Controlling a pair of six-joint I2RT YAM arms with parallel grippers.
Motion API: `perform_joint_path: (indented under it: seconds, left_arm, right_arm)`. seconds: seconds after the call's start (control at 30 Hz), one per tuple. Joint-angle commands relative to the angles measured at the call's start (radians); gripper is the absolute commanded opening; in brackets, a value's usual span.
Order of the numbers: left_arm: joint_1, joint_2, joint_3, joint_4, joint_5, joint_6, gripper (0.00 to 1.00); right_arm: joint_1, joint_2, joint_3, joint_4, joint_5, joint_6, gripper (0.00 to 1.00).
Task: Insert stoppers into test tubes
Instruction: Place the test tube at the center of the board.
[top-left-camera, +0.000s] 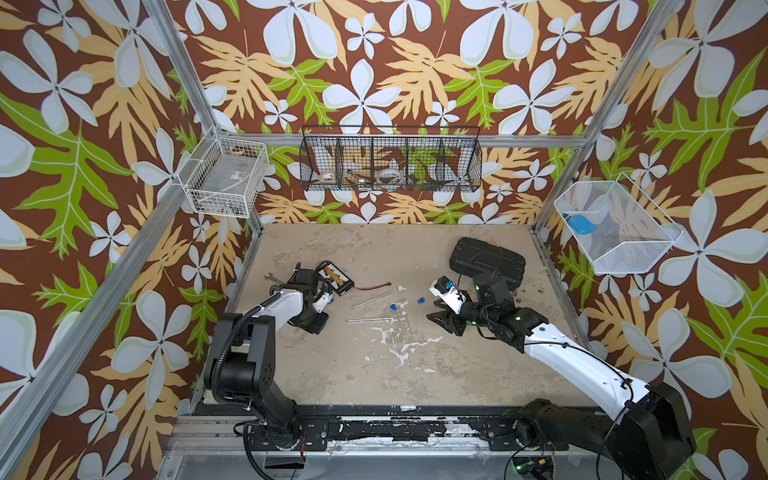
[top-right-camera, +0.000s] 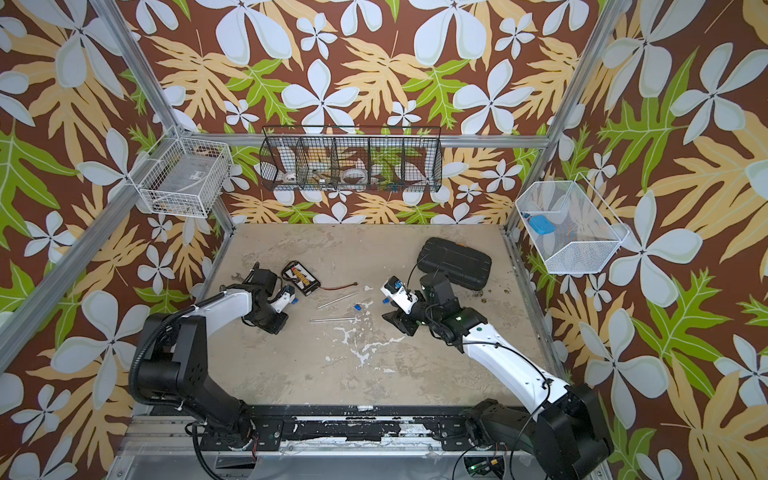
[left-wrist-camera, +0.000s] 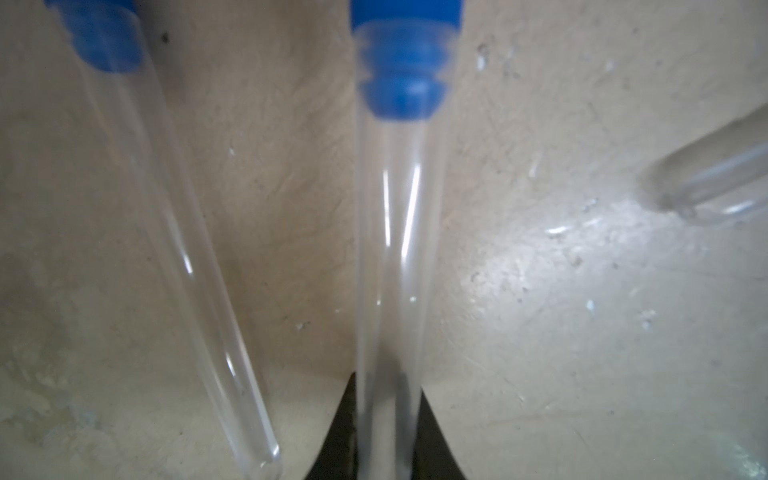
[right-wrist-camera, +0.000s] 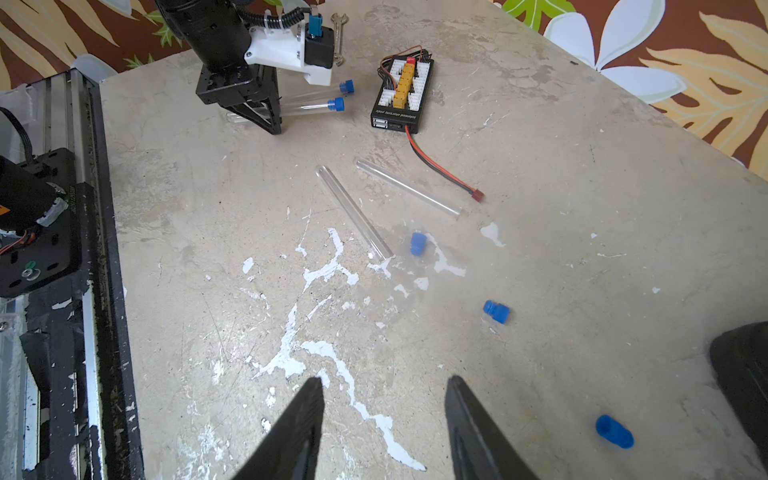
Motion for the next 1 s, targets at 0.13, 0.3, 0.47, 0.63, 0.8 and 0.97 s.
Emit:
perform_joint_path:
  seconds: [0.13, 0.3, 0.47, 0.63, 0.8, 0.97]
  left_arm:
    - [0.001, 0.031, 0.002, -0.025, -0.048, -0.01, 0.15]
    - [0.002, 0.03, -0.01, -0.016, -0.071, -0.005, 0.24]
    - [0.001, 0.027, -0.018, -0.009, -0.071, 0.002, 0.32]
    - [0.001, 0.013, -0.012, -0.009, -0.061, 0.004, 0.35]
    - [0.002, -0.059, -0.003, -0.014, -0.033, 0.01, 0.4]
    - [0.001, -0.17, -0.035, -0.002, -0.004, 0.031, 0.43]
  right_arm:
    - [0.001, -0.014, -0.004, 0.005, 0.014, -0.02, 0.5]
    - [0.001, -0.023, -0.014, 0.003, 0.013, -0.017, 0.49]
    - [0.001, -0.031, -0.015, -0.01, 0.019, -0.031, 0.48]
    - [0.001, -0.04, -0.013, -0.022, 0.019, -0.036, 0.48]
    - [0.001, -0.046, -0.016, -0.022, 0.009, -0.034, 0.48]
    - [-0.002, -0.064, -0.025, -0.01, -0.016, -0.013, 0.49]
